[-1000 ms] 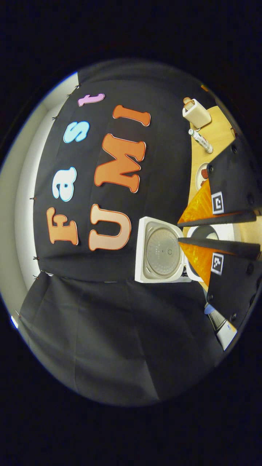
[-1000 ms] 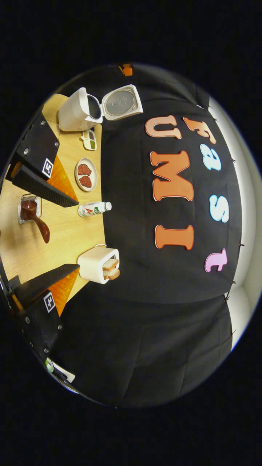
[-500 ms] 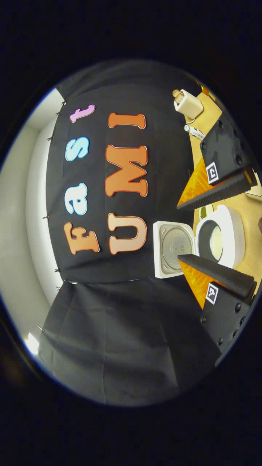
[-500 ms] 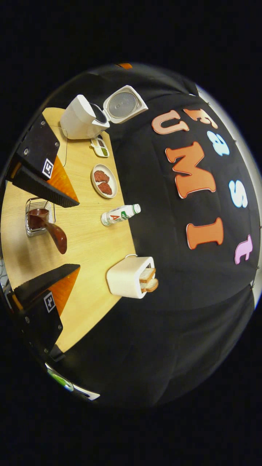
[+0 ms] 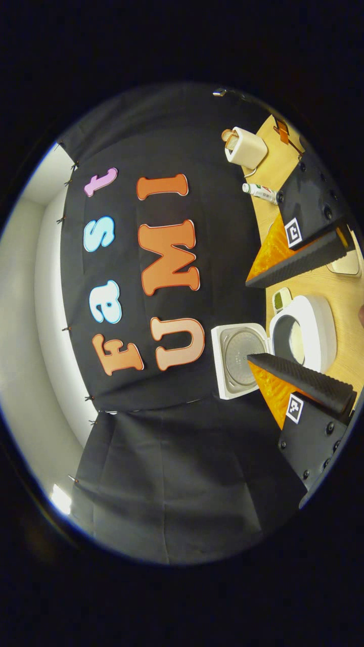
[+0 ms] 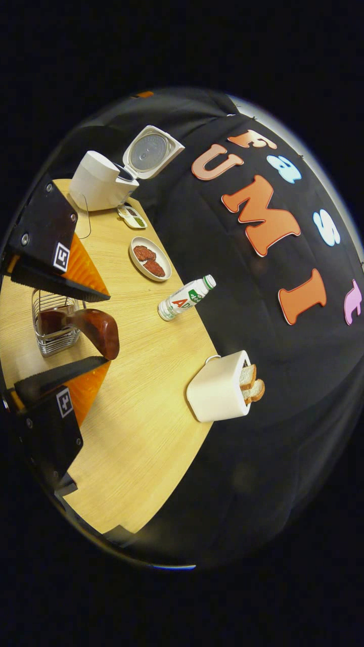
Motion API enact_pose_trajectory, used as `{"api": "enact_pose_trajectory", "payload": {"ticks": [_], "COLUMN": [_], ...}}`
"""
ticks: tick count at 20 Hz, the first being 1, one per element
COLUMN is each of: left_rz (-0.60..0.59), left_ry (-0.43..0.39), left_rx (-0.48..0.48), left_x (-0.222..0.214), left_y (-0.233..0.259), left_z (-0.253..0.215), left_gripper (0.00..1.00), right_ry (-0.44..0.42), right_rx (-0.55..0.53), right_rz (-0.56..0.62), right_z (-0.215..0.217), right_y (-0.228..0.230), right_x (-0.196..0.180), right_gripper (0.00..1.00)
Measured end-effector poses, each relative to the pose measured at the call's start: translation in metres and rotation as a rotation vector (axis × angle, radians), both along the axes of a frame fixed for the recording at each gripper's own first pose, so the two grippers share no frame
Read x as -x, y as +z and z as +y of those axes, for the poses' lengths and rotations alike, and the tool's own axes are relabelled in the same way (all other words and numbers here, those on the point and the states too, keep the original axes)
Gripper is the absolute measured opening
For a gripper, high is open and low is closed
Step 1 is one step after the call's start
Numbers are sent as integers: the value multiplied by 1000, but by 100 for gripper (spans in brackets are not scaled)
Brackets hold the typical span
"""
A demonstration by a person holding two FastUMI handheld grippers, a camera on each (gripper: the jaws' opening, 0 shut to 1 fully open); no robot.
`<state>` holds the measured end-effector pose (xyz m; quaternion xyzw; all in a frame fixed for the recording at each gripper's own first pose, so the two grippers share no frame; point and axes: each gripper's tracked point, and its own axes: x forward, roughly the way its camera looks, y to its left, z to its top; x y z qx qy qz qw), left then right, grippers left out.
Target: Close the left gripper, press the button to open the rice cooker; take a wooden spoon from the chopstick holder with the right hand, scoop a spoonful of rice and pour it into the rice cooker, then put the wooden spoon back into the chopstick holder.
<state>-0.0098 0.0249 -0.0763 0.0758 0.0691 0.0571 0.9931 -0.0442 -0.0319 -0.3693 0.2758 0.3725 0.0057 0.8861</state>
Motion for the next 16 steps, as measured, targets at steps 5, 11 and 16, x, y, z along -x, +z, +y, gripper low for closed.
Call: {"api": "enact_pose_trajectory", "payload": {"ticks": [5,11,16], "left_rz": [2,9,13], "left_ry": [-31,-77,-110], "left_rx": [-15,-56,-41], "left_x": [-6,-6,-7], "left_y": [5,4,3], "left_z": [-11,-24,-29], "left_gripper": [89,93,89], "right_ry": [-31,-75,-109], "right_rx": [-40,-67,-45], "right_rz": [8,-2,44], "right_z": [7,14,14], "right_y": [-15,-21,-20], "right_x": [-1,-9,-11], "right_gripper": [41,24,18]}}
